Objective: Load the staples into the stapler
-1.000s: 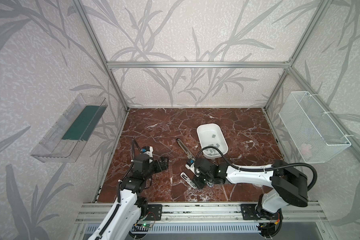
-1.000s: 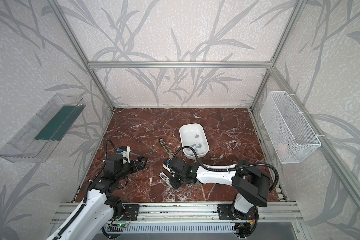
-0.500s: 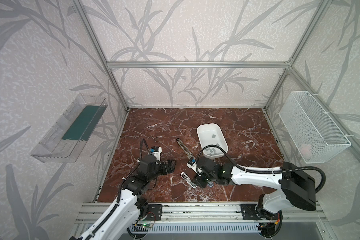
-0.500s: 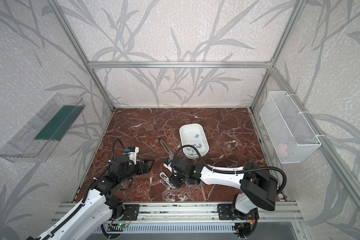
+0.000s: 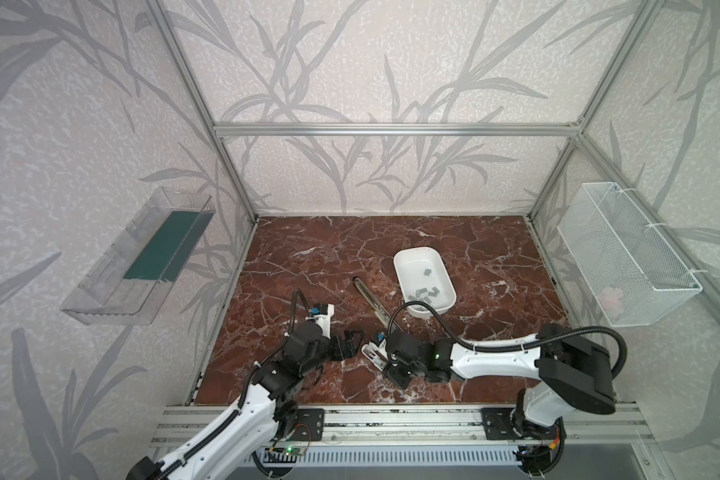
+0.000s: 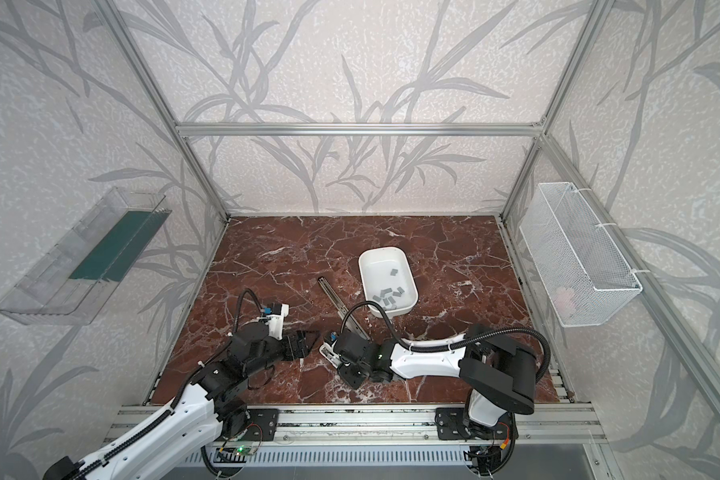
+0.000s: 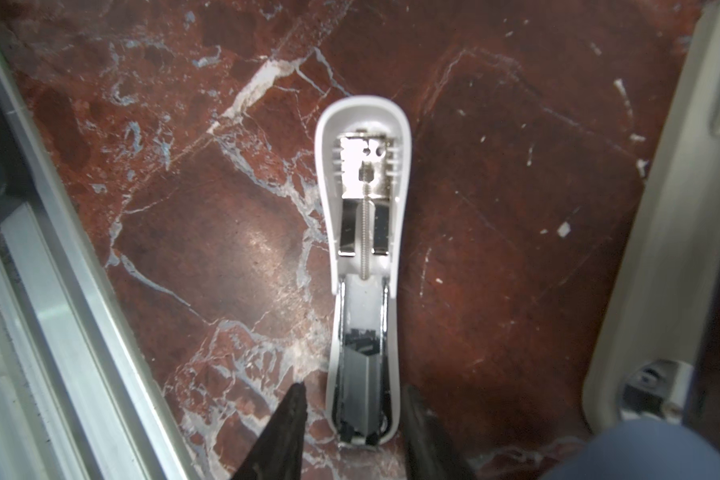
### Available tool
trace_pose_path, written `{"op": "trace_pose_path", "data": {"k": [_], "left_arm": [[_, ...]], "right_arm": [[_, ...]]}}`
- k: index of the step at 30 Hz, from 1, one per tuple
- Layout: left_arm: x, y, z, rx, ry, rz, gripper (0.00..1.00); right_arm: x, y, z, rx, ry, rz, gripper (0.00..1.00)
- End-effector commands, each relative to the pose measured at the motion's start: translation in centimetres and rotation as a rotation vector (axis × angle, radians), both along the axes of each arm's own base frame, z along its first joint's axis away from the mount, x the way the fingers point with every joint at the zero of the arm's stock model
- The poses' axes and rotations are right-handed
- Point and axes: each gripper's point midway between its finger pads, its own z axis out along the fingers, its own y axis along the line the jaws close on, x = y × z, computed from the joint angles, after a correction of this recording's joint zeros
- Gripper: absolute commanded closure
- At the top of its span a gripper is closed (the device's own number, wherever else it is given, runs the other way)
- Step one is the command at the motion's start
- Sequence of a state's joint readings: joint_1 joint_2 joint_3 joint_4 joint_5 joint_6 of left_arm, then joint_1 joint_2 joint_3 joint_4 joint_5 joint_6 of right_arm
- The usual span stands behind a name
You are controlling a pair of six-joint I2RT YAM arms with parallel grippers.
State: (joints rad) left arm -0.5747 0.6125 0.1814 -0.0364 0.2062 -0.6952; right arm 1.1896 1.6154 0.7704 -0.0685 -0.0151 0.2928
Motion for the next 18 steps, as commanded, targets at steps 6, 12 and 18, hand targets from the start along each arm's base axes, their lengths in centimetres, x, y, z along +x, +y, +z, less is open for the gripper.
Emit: {"op": "trace_pose_path", "data": {"k": [6,12,18], "left_arm": [[-0.5,-1.0,-1.6,-0.024,0.015,-0.005,0.07],[-0.7,-2.5,-2.9,-0.007,0.039,-0.036,0.11],[0.1,-3.9,-3.7,-0.008,0.036,-0.027,0.19]], "right_arm": [[0.6,0.1,-1.0,0.011,-0.024,-0.042,0.73],[0.2,0.6,-0.9,0.070,0.010,-0.059,0.79],[-0.1,0.7,-0.8,0.103,0.027,-0.070,0.82]]}}
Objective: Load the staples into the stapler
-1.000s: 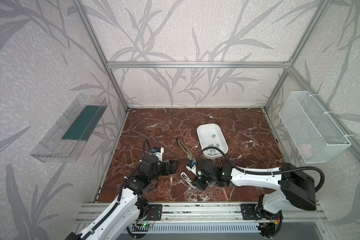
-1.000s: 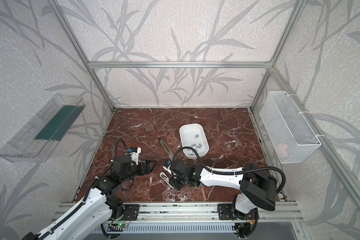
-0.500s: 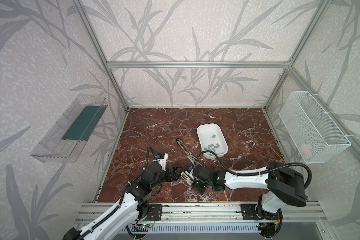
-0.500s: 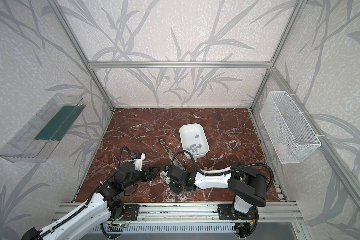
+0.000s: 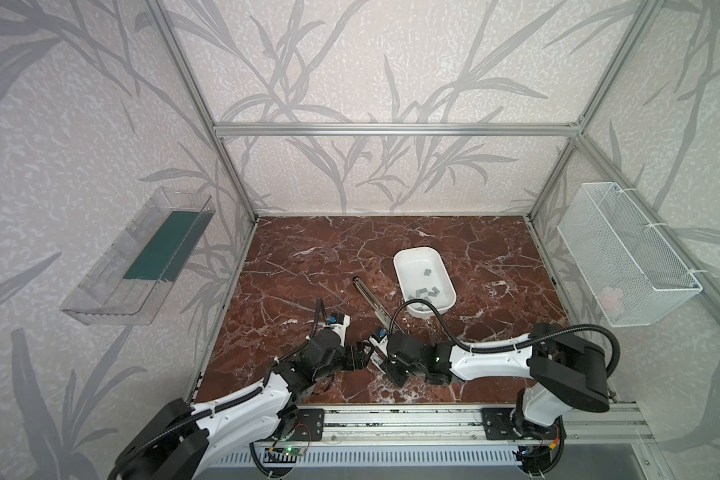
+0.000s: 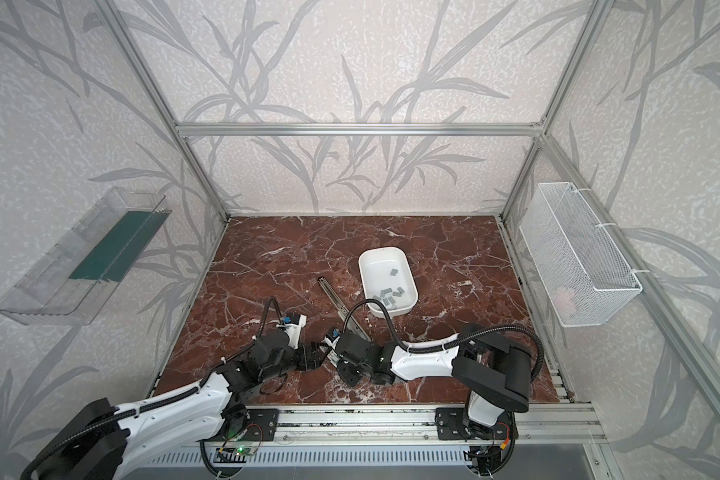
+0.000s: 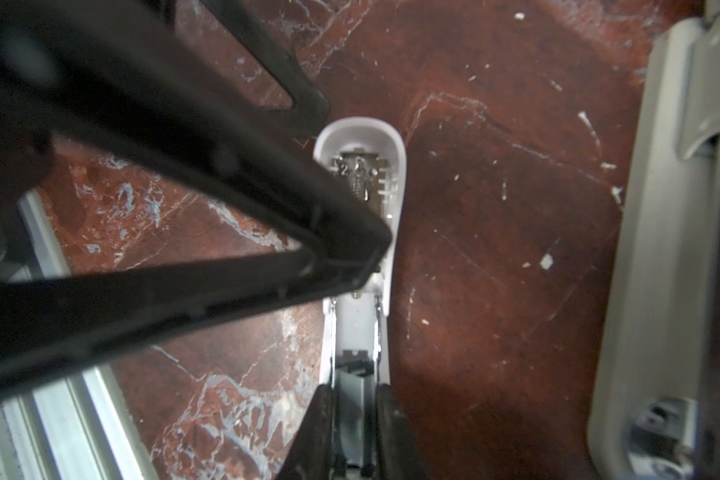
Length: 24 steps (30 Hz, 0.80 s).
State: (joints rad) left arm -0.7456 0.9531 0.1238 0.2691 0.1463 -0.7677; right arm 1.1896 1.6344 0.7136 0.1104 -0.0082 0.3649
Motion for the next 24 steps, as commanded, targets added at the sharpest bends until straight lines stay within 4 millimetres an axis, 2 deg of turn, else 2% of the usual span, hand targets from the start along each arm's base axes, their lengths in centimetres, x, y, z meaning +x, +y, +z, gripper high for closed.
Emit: {"op": "trace_pose_path", "data": {"k": [1,5,8,12,13,15,20,24], "left_arm": [[1.8,-0.5,0.9,-0.048,-0.054,0.071,0.20],[2.3,-1.3,-0.1,-0.042,-0.027,0.075,0.25],[2.7,-2.2,-1.0,-0.052,-0.009,0.074,0.33],[3.3,-4.4,-1.0,-0.117,-0.006,0.029,0.56],[3.4,-4.9,-1.0,-0.128,-0.005,0.014,0.65],[3.5,-5.3,-1.0,-0.136,-0.008,0.005,0.72],[3.6,-3.9,-0.7,-0.045,-0.015,0.044,0.80],[3.7,-1.9,-0.2,0.116,0.012,0.083,0.87]], "right_arm": [[-0.8,-0.6,-0.7,0.002,0.032,-0.006,0.82],[-0.8,-0.7,-0.4,0.023,0.035,-0.016,0.83],[-0.9,-0.6,-0.2,0.049,0.040,-0.018,0.83],[-0.9,-0.4,0.0,0.083,0.054,-0.026,0.83],[-0.9,-0.3,0.0,0.092,0.062,-0.029,0.83],[-0.7,-0.3,0.0,0.106,0.070,-0.039,0.83],[-0.3,-0.5,0.3,0.121,0.070,-0.058,0.83],[-0.2,-0.6,1.6,0.138,0.048,-0.055,0.66]]}}
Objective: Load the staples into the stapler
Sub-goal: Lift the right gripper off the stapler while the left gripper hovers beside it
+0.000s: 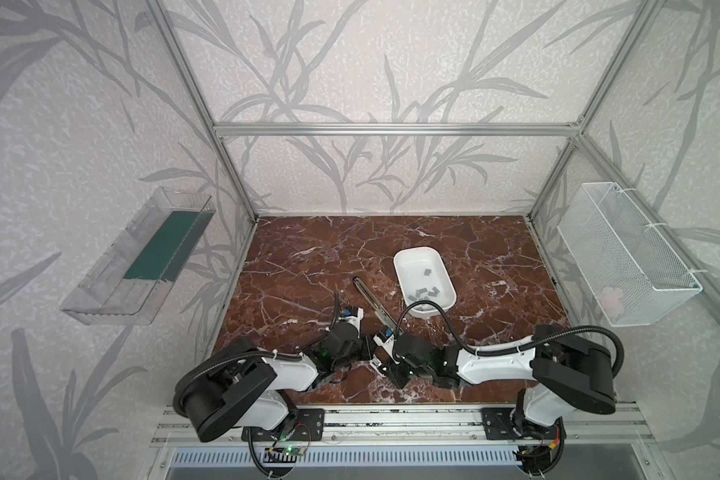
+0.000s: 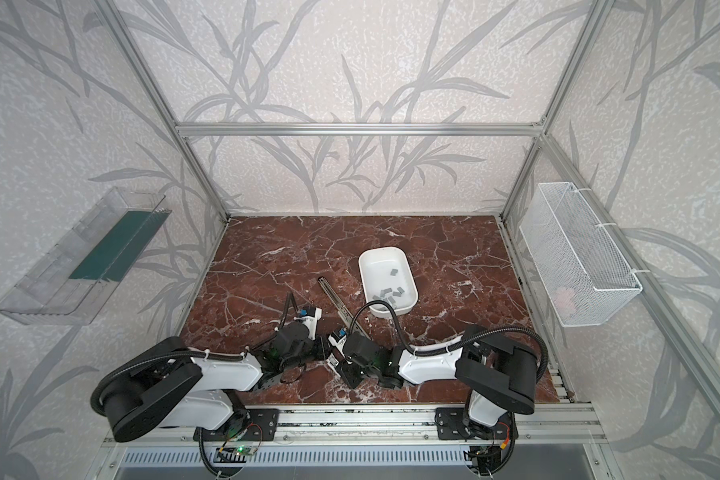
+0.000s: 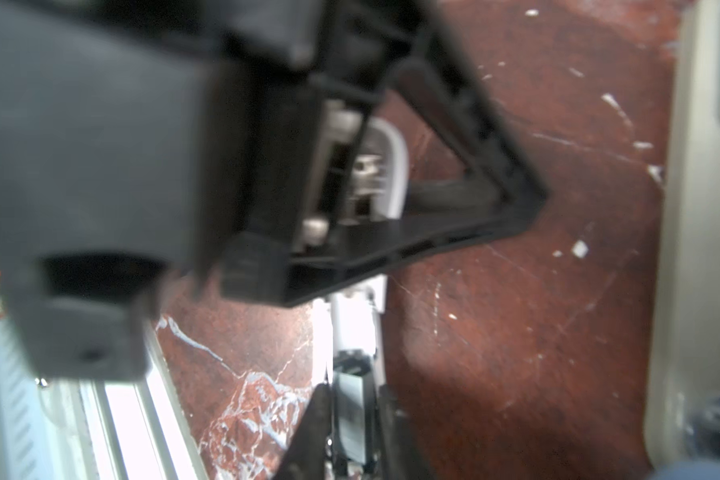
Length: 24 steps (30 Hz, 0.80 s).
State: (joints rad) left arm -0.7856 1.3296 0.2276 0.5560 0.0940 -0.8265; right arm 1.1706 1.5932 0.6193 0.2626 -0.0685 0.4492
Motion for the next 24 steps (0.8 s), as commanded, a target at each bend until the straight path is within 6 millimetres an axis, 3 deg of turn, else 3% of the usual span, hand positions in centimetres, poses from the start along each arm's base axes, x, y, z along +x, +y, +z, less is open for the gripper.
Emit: {"op": "trace_pose_path", "data": {"k": [1,8,13,18,21,24], "left_arm": [[0.8,2.5,0.8,0.215,0.017,0.069,0.89],[2.2,8.1,5.5,0.762,0.174,0.108,0.97],[2.4,11.8,9.3,1.193,0.329,0.190,1.00],[2.3,11.7,8.3,1.284,0.358,0.167,1.00],[2.4,12.3,9.6,1.453,0.320,0.207,1.00],[2.4,11.1,9.1,1.342,0.283,0.167,1.00]], "right_arm": [[0.2,-0.7,1.4,0.016,-0.018,-0.016,0.64],[0.8,-2.5,5.6,0.103,-0.121,-0.056,0.58],[1.0,-5.4,6.8,0.148,-0.196,-0.114,0.56],[0.8,-8.3,6.9,0.156,-0.230,-0.167,0.54],[0.3,-8.9,7.1,0.188,-0.227,-0.161,0.54],[0.2,-8.8,7.6,0.201,-0.236,-0.152,0.55]]}}
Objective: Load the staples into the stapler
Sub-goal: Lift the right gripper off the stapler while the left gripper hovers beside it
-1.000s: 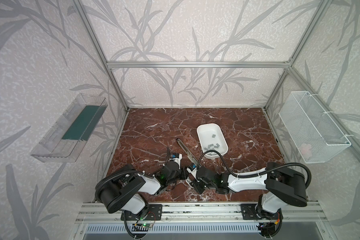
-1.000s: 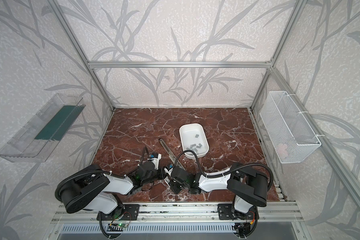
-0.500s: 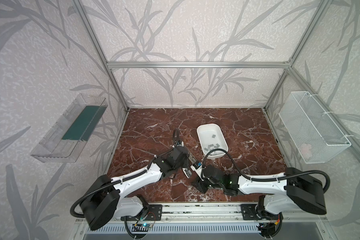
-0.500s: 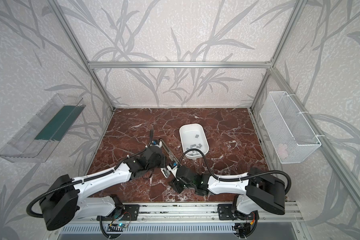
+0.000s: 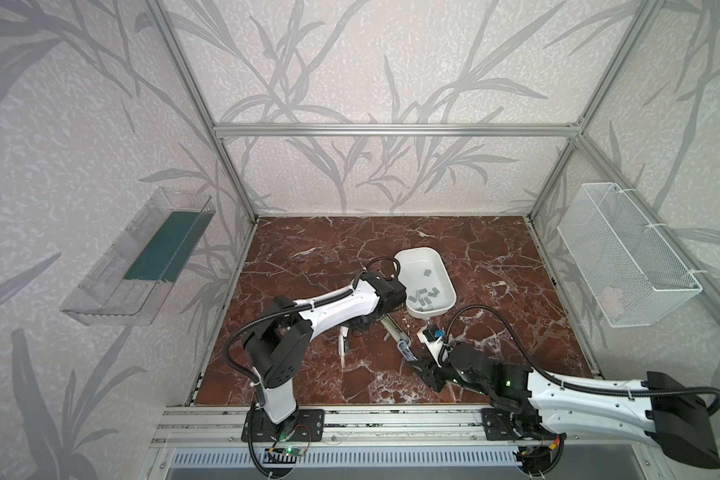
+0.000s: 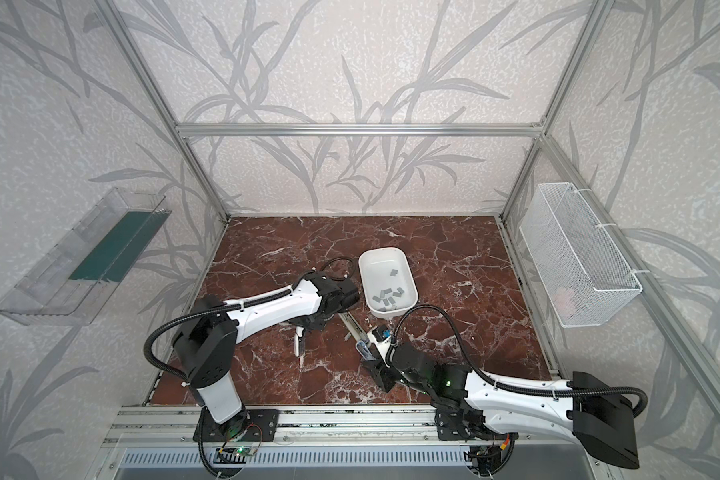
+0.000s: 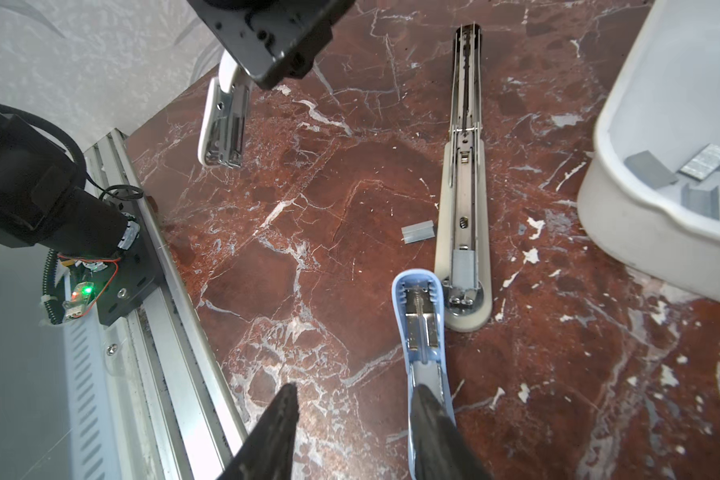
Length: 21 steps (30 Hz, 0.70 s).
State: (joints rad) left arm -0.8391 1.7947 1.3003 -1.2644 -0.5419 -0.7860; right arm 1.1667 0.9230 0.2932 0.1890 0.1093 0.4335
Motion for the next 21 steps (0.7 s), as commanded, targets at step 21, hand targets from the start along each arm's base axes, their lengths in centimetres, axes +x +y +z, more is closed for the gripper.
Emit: {"op": "trace_pose_path", "data": {"k": [21], "left_arm": [[-1.9,-5.6,-1.5,-1.037,-0.544,-0.351,1.00]], "right_arm": [[1.1,7.1,-2.9,-0.140,0.223,-0.049,0.63]]}}
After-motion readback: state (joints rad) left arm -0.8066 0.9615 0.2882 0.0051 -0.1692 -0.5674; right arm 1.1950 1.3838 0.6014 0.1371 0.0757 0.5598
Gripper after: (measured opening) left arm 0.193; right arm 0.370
